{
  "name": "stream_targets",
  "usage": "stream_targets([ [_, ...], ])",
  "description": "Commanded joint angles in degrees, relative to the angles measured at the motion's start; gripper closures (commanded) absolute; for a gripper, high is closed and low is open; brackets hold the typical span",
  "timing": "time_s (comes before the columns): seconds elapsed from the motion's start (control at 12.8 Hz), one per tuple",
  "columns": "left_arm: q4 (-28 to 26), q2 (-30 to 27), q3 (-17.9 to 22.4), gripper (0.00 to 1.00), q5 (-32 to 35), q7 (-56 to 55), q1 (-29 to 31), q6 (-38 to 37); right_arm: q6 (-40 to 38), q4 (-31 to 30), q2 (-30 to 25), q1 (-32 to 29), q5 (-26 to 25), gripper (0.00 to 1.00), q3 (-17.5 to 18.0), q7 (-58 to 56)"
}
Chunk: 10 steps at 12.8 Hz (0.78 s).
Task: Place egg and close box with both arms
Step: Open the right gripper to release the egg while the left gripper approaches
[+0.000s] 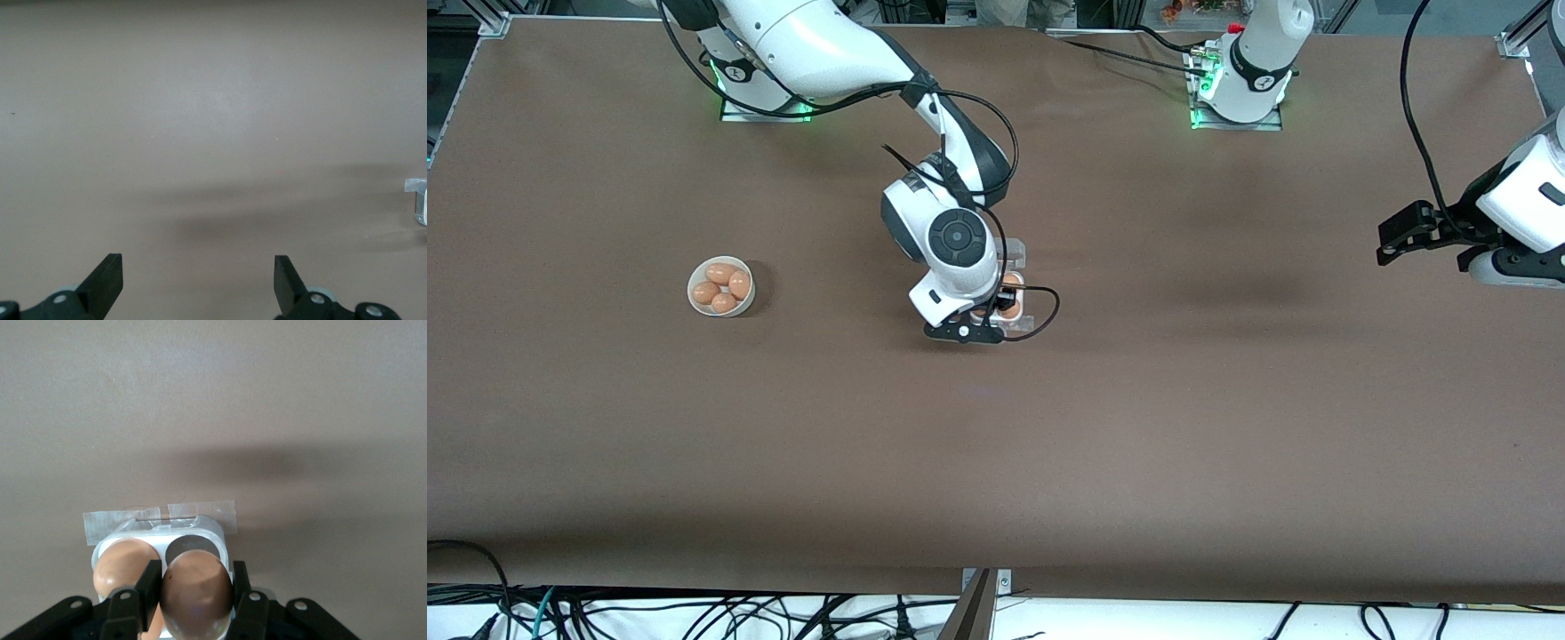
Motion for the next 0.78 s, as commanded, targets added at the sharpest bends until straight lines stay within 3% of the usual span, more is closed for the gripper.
stream_targets([
  [0.0, 1.44, 0.95, 0.08, 0.0, -0.79, 0.12, -0.35, -0.32, -0.11, 1.7, 1.48, 1.21, -1.09, 0.99, -0.56, 2.8],
  [0.08, 1.35, 1.03, -0.1, 0.0, -0.88, 0.12, -0.44, -0.32, -0.02, 1.78, 1.74, 1.22, -1.01, 0.79, -0.56, 2.89],
  [0.16, 1.18, 1.03, -0.19, 0.0, -0.97, 0.03, -0.53, -0.41, 0.59, 1.7, 1.83, 1.22, -1.01, 0.14, -0.56, 3.41],
  [0.23, 1.09, 1.03, -0.62, 0.0, -0.97, 0.03, -0.53, -0.41, 1.47, 1.7, 1.83, 1.3, -1.01, 0.0, -0.56, 4.46],
  [0.47, 0.91, 1.65, -2.55, 0.0, -1.05, -2.16, -0.53, -0.41, 1.39, 1.78, 1.66, 1.22, -0.92, 0.0, -0.56, 4.47],
  [0.7, 0.74, 2.88, -7.98, 0.0, -1.32, -9.35, -0.53, -0.5, -0.62, 1.78, -0.01, 0.52, -1.09, 0.0, -0.91, 3.25],
])
